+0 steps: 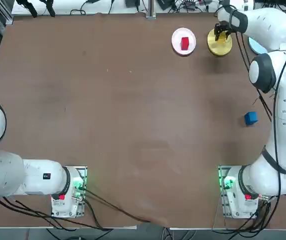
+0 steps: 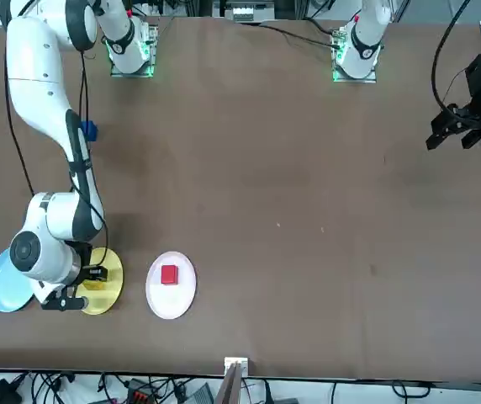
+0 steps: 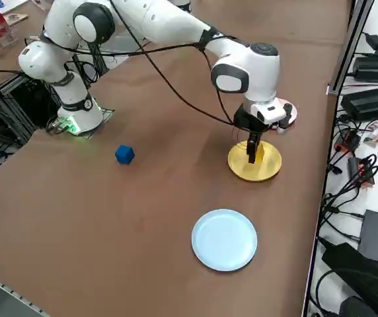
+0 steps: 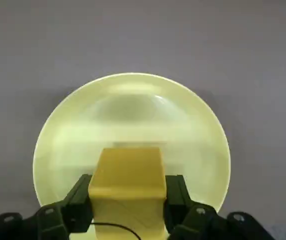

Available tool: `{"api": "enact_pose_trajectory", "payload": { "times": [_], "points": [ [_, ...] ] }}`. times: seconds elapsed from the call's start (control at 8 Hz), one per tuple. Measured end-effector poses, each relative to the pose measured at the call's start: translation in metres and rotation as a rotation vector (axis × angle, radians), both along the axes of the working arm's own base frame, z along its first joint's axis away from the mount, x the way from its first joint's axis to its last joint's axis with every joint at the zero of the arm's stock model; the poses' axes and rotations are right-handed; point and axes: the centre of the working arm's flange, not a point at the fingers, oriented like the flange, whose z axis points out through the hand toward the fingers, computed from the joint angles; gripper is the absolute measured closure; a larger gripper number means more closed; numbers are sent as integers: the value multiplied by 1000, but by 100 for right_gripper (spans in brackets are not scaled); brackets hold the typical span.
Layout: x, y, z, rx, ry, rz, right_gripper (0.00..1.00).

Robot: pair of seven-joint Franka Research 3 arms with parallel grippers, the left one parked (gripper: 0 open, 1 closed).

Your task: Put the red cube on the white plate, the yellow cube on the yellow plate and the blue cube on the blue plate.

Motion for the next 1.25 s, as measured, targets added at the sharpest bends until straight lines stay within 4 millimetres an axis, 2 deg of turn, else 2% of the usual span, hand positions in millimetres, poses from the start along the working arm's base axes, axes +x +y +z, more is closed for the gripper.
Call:
{"api": "enact_pose_trajectory", "payload": {
  "times": [0.25, 0.5, 0.88, 1.0, 1.12, 1.25],
  "points": [
    [-2, -2, -11, 32, 13, -27, 29],
    [-1, -7, -11, 50, 11, -44, 1],
    [0, -7, 8, 54, 36, -46, 0],
    [0, -7, 27, 57, 49, -49, 0],
    [-3, -8, 59, 63, 67, -52, 0],
    [-10, -10, 100, 71, 93, -57, 0]
  ]
}}
